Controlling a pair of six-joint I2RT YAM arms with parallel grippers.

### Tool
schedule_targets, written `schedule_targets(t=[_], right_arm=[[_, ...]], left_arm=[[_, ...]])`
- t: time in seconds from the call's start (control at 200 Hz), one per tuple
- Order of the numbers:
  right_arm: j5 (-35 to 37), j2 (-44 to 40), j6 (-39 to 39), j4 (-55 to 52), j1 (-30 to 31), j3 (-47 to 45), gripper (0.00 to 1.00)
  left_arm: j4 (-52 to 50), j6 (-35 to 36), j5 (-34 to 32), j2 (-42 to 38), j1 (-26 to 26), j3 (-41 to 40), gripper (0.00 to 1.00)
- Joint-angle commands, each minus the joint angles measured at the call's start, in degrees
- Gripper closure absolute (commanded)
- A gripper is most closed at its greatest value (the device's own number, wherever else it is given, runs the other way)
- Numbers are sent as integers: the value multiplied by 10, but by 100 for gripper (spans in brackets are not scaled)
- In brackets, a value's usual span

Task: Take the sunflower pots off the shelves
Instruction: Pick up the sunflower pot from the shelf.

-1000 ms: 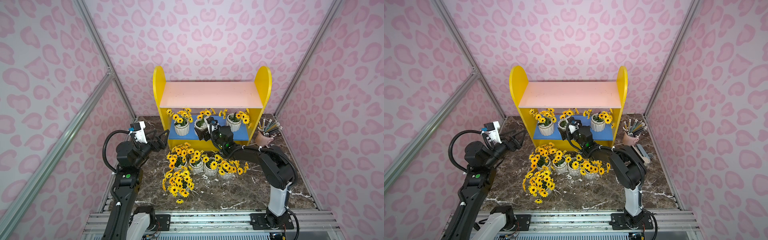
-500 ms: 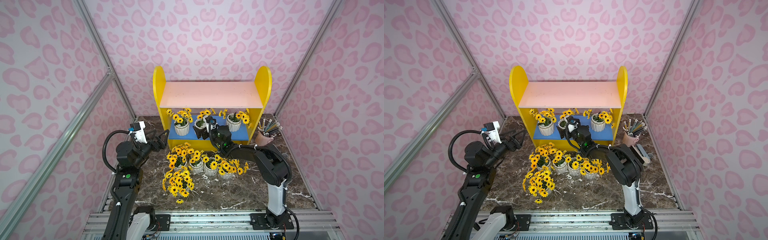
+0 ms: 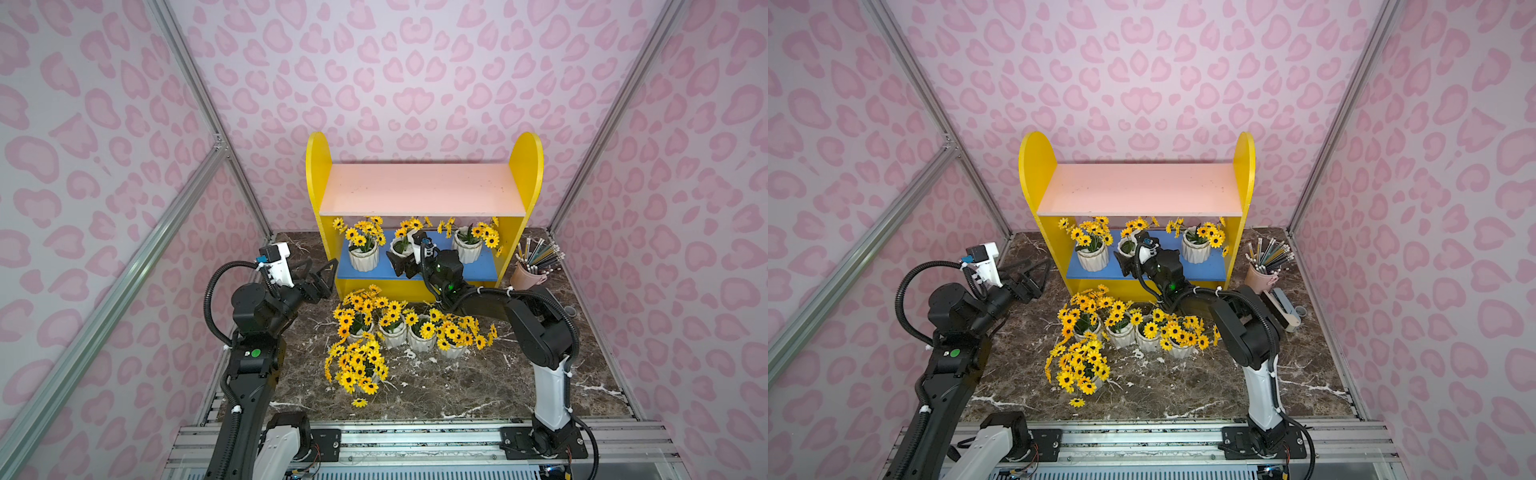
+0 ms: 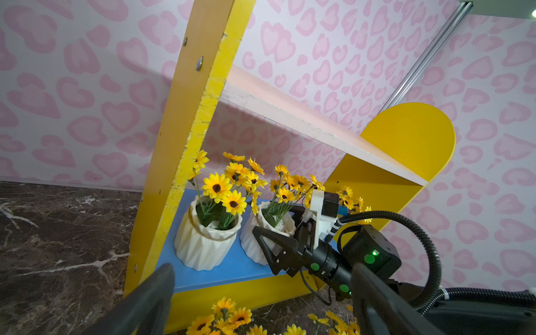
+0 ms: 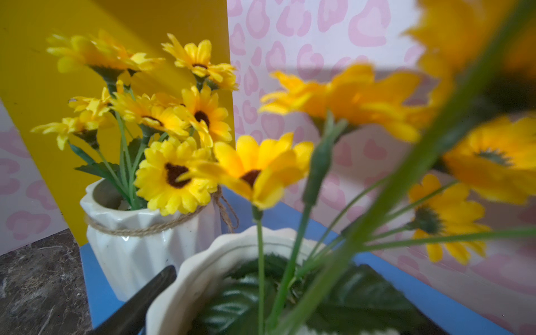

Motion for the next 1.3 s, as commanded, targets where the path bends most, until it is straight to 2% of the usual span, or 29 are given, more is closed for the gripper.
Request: schedule_targets(t=[0.0, 0.06, 0.12, 0.39, 0.665, 0.845, 1.295], right_arm=[[-29, -11, 8, 4, -2, 1, 64], [-35, -18, 7, -4, -2, 3, 85], [-42, -27, 5, -18, -2, 8, 100], [-33, -69, 15, -7, 1, -10, 100], [-18, -123, 17, 10, 10, -71, 100], [-12, -155, 14, 16, 22, -105, 100], [3, -248, -8, -5, 66, -172, 100]], left_arm=[[4, 10, -5, -1, 0, 1, 4], [4, 10, -4, 0, 1, 1, 4], [3, 12, -3, 2, 0, 3, 4], [20, 11, 23, 8, 0, -7, 4], [27, 12, 37, 14, -12, -12, 4], [34, 12, 57, 24, -26, -14, 4], [37, 16, 61, 9, -44, -20, 4]])
